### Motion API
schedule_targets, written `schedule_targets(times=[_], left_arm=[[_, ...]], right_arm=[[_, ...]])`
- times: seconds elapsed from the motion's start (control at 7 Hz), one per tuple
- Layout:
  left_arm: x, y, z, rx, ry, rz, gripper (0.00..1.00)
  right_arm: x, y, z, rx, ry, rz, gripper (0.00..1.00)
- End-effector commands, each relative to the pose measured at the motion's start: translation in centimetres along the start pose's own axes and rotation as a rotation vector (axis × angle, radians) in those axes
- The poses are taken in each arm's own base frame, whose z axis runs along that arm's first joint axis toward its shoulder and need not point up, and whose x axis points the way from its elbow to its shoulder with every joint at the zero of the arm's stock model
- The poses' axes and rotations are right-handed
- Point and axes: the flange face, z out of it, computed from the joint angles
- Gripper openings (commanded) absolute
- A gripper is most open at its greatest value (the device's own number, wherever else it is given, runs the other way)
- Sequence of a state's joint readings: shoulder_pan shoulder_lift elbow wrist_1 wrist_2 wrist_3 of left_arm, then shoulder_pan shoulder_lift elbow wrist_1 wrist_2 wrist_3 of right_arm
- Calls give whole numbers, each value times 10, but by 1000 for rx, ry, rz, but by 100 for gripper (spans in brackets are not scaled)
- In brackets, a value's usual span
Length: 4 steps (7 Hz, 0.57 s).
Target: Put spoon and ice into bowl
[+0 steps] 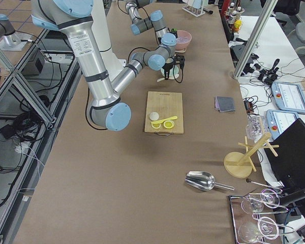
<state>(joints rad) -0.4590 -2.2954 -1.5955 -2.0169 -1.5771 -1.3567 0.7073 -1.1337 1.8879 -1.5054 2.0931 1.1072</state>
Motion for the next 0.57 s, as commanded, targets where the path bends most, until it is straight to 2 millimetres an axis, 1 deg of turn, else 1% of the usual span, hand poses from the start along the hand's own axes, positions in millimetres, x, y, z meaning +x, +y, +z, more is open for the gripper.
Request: schedule_targets(times=[0.0,0.14,0.29,0.43], left_arm=[[10,0,27,42,20,4,0],[10,-3,33,57,9,6,37],[17,-16,24,71,14,79,97],[9,-38,16,94,12,158,98]], right_arm=[[-20,7,2,6,-11,17,0],[-21,8,4,4,-10,15,0],[-25,17,15,21,12,0,0],[-31,23,21,17,13,-12,0]])
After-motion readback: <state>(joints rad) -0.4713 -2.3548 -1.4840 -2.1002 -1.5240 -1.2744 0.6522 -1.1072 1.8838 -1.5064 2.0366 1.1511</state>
